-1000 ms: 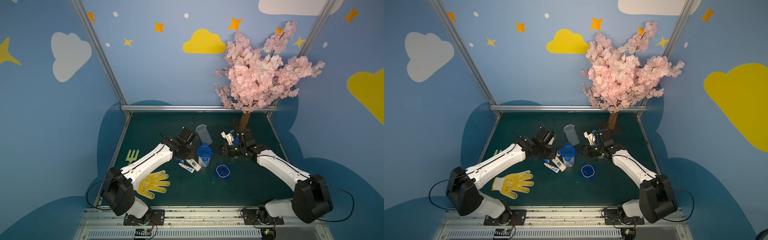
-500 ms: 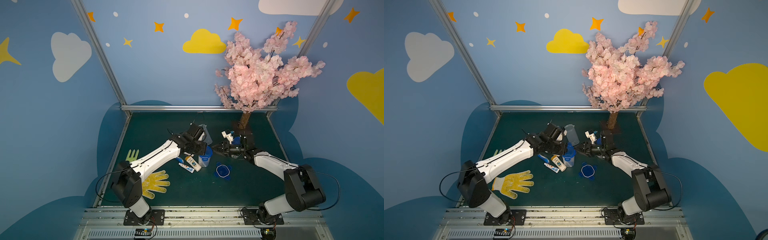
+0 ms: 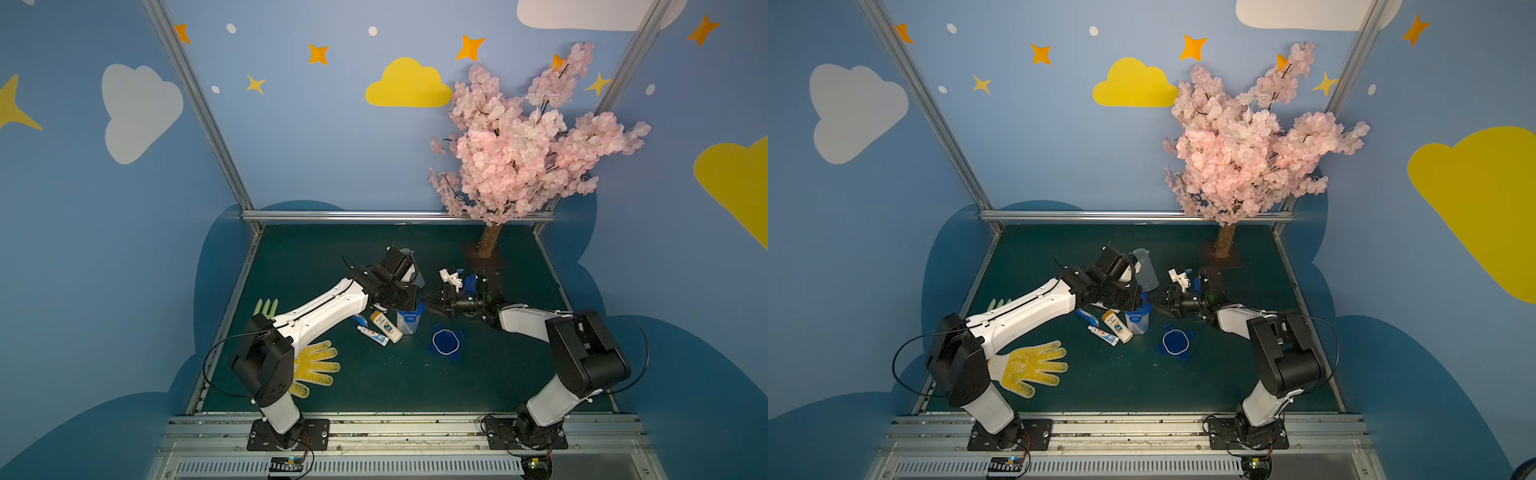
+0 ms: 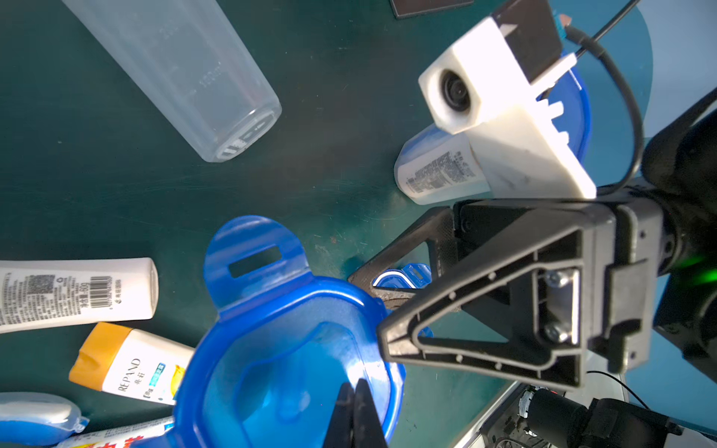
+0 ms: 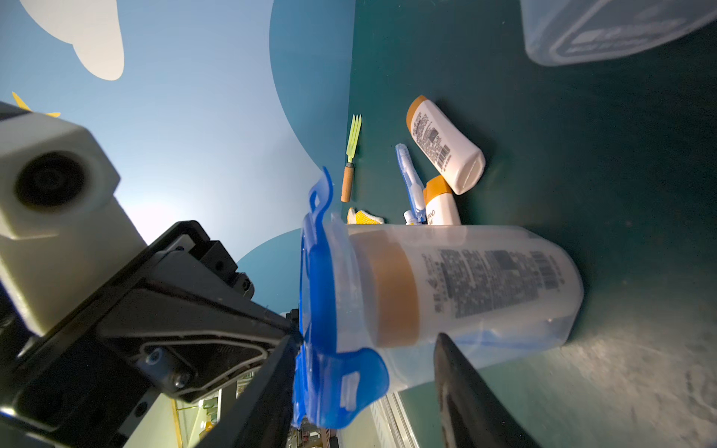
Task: Take out toiletry kits
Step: Unfasten the latch on the container.
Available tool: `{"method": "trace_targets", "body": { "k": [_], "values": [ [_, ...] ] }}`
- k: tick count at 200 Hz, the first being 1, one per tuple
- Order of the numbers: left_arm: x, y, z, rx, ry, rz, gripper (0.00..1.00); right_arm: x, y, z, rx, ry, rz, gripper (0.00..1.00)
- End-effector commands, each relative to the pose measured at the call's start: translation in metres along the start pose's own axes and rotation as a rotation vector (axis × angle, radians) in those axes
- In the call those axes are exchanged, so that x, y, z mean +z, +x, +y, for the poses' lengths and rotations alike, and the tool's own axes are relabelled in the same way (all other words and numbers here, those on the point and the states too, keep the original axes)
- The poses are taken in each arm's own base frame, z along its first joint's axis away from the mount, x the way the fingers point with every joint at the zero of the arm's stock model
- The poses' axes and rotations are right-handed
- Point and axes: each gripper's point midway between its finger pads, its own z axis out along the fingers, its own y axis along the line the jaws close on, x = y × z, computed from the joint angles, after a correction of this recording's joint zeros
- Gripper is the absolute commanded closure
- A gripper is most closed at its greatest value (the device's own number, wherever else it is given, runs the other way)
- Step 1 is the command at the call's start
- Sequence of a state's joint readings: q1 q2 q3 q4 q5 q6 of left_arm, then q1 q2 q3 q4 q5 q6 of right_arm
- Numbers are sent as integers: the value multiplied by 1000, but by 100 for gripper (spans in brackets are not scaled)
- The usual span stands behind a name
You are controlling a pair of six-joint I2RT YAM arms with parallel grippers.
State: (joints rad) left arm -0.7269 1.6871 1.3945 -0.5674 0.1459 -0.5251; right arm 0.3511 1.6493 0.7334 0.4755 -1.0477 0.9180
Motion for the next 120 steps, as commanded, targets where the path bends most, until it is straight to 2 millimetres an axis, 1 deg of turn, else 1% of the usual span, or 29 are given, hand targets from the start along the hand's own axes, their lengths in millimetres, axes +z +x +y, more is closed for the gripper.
{"method": "trace_targets", "body": {
  "k": [1, 32, 41, 75, 95, 99, 120],
  "values": [
    [16, 20, 15, -27, -36, 75, 98, 0, 1, 15, -56, -57, 13, 42],
    [21, 25, 20, -37, -48, 93, 98, 5, 4, 20, -38, -97, 31, 42],
    [22, 25, 21, -38, -50, 95, 98, 7, 3, 25, -55, -128, 31, 43],
    [26, 31, 26, -48, -53, 111, 98, 11, 4, 23, -17, -175, 38, 45],
    [28, 35, 28, -55, -55, 122, 98, 11, 0, 28, -19, -209, 29, 46],
    [29, 36, 29, -54, -55, 124, 98, 11, 5, 23, 4, -207, 33, 46],
    [33, 41, 33, -66, -58, 138, 98, 9, 5, 27, 10, -234, 29, 47]
  ]
}}
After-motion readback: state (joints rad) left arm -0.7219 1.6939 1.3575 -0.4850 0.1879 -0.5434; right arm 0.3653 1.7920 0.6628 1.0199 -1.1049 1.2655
